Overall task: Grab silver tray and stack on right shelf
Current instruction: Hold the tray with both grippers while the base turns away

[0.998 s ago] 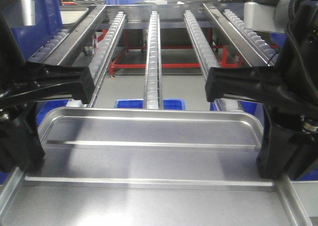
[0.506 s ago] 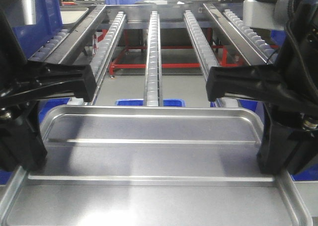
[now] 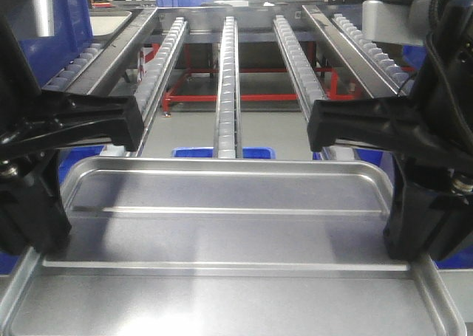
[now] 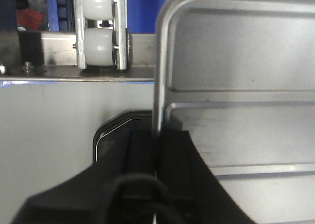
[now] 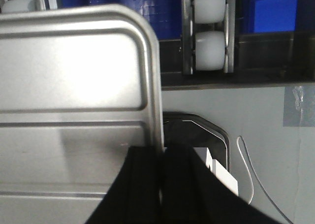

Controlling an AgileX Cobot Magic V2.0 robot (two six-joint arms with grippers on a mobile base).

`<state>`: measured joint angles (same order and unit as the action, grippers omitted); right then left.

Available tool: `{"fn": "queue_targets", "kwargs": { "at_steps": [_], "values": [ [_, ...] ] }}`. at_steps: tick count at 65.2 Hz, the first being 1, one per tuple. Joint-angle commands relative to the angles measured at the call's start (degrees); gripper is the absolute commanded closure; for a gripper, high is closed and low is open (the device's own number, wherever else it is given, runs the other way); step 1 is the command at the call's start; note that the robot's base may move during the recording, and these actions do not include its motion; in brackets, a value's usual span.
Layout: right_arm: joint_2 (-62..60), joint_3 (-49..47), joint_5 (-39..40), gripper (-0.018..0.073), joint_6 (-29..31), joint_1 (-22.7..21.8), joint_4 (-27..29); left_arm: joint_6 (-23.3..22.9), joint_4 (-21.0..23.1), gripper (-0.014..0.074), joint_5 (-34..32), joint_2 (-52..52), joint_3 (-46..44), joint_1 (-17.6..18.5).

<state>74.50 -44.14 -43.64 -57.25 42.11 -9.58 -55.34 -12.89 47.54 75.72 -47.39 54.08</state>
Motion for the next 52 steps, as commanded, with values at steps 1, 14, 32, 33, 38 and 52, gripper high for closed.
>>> {"fn": "queue_targets", "kwargs": {
  "at_steps": [1, 14, 32, 33, 38, 52],
  "values": [
    [-1.8, -1.4, 0.6, 0.0501, -0.5, -0.1, -2.1, -0.3, -0.6, 0.0697, 0.4, -1.8, -1.2, 0.5],
    [-1.8, -1.4, 0.6, 0.0501, -0.5, -0.1, -2.1, -0.3, -0.6, 0.0697, 0.4, -1.8, -1.2, 0.5],
    [-1.8, -1.4, 0.6, 0.0501, -0.5, -0.1, -2.1, -0.3, -0.6, 0.0697, 0.4, -1.8, -1.2, 0.5],
    [-1.8, -1.4, 0.6, 0.0501, -0.5, -0.1, -2.1, -0.3, -0.6, 0.0697, 0.4, -1.8, -1.2, 0.5],
    [-1.8, -1.4, 0.6, 0.0501, -0.5, -0.1, -2.1, -0.3, -0.6, 0.0697, 0.4, -1.8, -1.2, 0.5],
    [-1.8, -1.4, 0.6, 0.0501, -0.5, -0.1, -2.1, -0.3, -0.6, 0.0697, 0.4, -1.8, -1.2, 0.5]
  ]
}}
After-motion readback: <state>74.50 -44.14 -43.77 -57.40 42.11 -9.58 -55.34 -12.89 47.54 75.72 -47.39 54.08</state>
